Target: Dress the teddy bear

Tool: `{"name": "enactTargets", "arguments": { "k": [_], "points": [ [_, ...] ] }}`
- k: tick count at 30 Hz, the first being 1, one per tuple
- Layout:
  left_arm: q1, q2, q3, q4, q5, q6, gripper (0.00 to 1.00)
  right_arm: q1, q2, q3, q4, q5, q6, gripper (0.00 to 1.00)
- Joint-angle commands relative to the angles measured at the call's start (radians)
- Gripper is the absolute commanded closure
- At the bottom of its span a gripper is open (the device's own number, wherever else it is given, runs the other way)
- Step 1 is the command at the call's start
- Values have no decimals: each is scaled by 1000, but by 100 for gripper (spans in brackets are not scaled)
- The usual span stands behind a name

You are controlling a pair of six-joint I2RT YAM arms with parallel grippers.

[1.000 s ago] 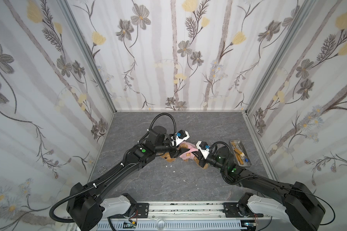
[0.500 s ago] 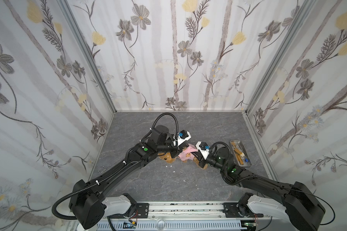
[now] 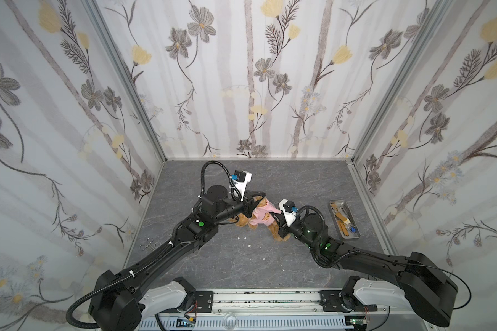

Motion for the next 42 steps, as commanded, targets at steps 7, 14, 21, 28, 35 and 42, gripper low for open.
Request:
{"name": "enactTargets", "arguments": {
  "k": [7,14,21,28,35,42],
  "points": [
    [-68,46,-17,41,-218,-79,100,-60,-15,117,-274,66,-79,58],
    [-69,72,-49,38,-283,-225,100,-78,-137,116,-380,145,-83,38],
    [-71,127,-68,65,-238,-284,100,-61,-142,126,-386,24,-111,20],
    [-81,169,-89,106,-149,-262,100,-53,-112,75,-266,-155,-202,20],
    [-81,173,-88,110,-91,-181,100,-153,-53,88,-234,-325,-279,22],
    [-81,182,-75,111,-71,-176,100,-220,0,88,-234,-432,-277,32]
  ]
}}
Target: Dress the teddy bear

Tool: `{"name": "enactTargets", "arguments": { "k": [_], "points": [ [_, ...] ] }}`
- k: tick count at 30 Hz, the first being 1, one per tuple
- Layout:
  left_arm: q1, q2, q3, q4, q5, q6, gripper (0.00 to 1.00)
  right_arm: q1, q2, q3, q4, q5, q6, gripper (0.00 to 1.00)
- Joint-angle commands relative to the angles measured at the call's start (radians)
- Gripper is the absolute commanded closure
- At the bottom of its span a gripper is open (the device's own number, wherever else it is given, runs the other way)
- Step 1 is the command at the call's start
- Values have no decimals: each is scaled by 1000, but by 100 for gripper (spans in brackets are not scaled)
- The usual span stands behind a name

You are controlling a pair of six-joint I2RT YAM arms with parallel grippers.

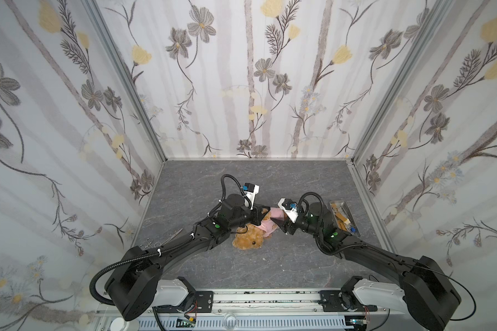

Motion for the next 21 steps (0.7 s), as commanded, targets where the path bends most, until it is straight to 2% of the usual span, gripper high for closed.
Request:
{"name": "enactTargets", "arguments": {
  "k": [1,7,10,15,21],
  "points": [
    [0,7,13,61,25,12,100,-16,19,5,48,-100,-8,34],
    [0,13,21,64,28,5,100,-20,85,2,29,-116,4,75],
    [2,3,24,77,0,-34,100,-20,95,-28,50,-61,23,86],
    [10,-33,1,171,-28,-169,100,-18,100,-79,106,72,77,100],
    [29,-79,-12,236,-56,-300,100,19,94,-108,137,209,124,100]
  ]
}}
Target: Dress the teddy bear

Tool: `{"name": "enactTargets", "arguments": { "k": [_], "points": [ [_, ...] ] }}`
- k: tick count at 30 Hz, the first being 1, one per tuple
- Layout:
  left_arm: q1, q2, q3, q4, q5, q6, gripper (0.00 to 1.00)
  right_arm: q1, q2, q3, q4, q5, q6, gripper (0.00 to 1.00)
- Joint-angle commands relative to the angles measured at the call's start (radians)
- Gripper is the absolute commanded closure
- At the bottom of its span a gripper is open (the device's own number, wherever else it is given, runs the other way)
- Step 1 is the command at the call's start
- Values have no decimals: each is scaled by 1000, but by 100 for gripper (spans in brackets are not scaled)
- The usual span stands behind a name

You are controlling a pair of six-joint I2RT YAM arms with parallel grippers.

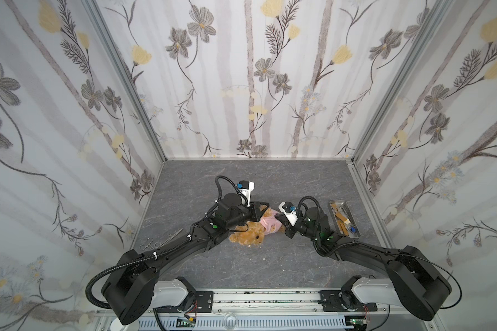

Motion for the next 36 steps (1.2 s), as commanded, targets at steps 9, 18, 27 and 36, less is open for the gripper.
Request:
{"name": "enactTargets", "arguments": {
  "k": [9,18,27,36],
  "points": [
    [21,-19,-33,192,2,-80,100,35,-159,19,-34,172,41,57],
    [2,55,-64,192,3,-60,100,111,-213,11,45,120,62,38],
    [-12,87,-39,193,22,-74,100,170,-70,-82,359,137,98,36],
    [-24,105,-18,195,36,-98,100,169,107,-54,517,202,131,51]
  ]
}}
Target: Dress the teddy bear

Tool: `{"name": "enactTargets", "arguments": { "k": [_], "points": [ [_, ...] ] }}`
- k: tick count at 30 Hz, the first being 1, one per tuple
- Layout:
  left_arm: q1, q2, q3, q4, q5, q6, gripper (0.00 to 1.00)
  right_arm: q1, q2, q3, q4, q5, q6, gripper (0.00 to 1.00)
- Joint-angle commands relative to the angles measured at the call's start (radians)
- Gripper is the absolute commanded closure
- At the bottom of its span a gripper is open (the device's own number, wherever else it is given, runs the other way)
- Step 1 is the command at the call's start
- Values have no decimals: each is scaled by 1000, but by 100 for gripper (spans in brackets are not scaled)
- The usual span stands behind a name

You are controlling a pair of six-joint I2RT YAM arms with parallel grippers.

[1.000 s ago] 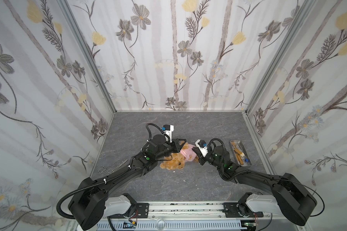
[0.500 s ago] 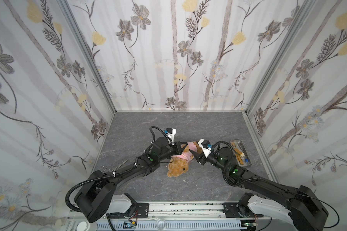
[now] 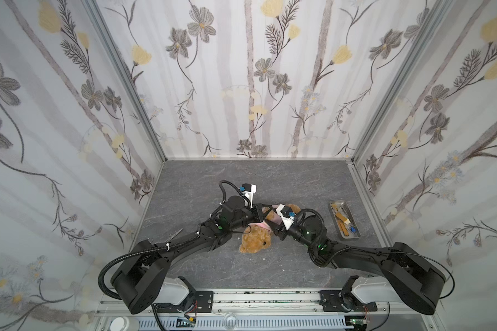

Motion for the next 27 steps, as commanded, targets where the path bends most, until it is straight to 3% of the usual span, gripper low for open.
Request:
{"name": "enactTargets", "arguments": {
  "k": [1,6,9,13,21,27],
  "points": [
    [-1,4,19,66,12,-28,100,3,63,4,144,61,43,54],
    [0,-7,52,78,15,-40,100,2,203,-41,256,105,96,60],
    [9,-6,85,84,25,-42,100,3,251,-90,345,137,130,57],
    [26,4,121,89,45,-45,100,3,253,-107,337,168,141,52],
    [47,34,97,91,67,-16,100,3,59,-102,171,176,100,39],
    [58,60,89,91,102,11,100,-22,-141,-119,-3,87,84,36]
  ]
}}
